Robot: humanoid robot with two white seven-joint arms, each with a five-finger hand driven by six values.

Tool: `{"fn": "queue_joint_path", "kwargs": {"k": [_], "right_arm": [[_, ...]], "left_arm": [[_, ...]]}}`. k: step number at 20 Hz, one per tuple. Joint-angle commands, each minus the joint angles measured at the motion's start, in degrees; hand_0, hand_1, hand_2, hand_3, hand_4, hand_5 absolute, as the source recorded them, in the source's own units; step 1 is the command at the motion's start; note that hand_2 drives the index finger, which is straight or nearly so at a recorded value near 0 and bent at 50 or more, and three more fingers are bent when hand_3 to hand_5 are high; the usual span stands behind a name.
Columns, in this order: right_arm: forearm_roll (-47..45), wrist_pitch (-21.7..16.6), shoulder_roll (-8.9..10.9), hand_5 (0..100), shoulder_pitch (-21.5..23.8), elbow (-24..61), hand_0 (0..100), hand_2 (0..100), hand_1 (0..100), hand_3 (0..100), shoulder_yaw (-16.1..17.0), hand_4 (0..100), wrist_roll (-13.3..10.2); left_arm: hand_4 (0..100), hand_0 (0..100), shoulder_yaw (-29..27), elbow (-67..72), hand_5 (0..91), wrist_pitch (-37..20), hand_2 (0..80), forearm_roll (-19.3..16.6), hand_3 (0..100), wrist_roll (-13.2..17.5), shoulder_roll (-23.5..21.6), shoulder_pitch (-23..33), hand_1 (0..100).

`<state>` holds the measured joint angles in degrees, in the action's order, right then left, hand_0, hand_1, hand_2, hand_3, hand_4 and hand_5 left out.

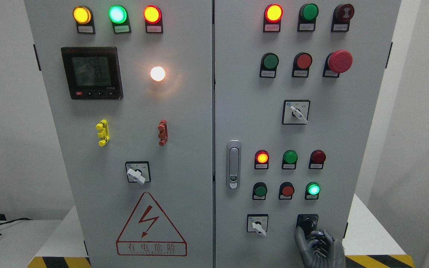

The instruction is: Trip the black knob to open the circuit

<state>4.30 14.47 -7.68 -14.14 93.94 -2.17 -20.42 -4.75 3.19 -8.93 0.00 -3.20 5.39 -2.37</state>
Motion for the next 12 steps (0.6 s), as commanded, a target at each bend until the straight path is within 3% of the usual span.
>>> {"fn": "queue_joint_path", "kwargs": {"k": [1,12], "right_arm": [[-1.04,-0.14,-0.05,98,-0.10,0.19,29,62,66,89,-0.02,91,0.12],[-1.57,-0.14,-0.05,98,-0.54,0.10,29,62,66,89,-0.02,91,0.12]], "left_arm": [[0,12,0.00,-0.03,0.0,-0.03,0.0,-1.76,0,0.04,-0.03,0.00,39],[0,12,0.00,-0.03,0.0,-0.03,0.0,-1.76,0,0.04,0.06,0.00,39]]}}
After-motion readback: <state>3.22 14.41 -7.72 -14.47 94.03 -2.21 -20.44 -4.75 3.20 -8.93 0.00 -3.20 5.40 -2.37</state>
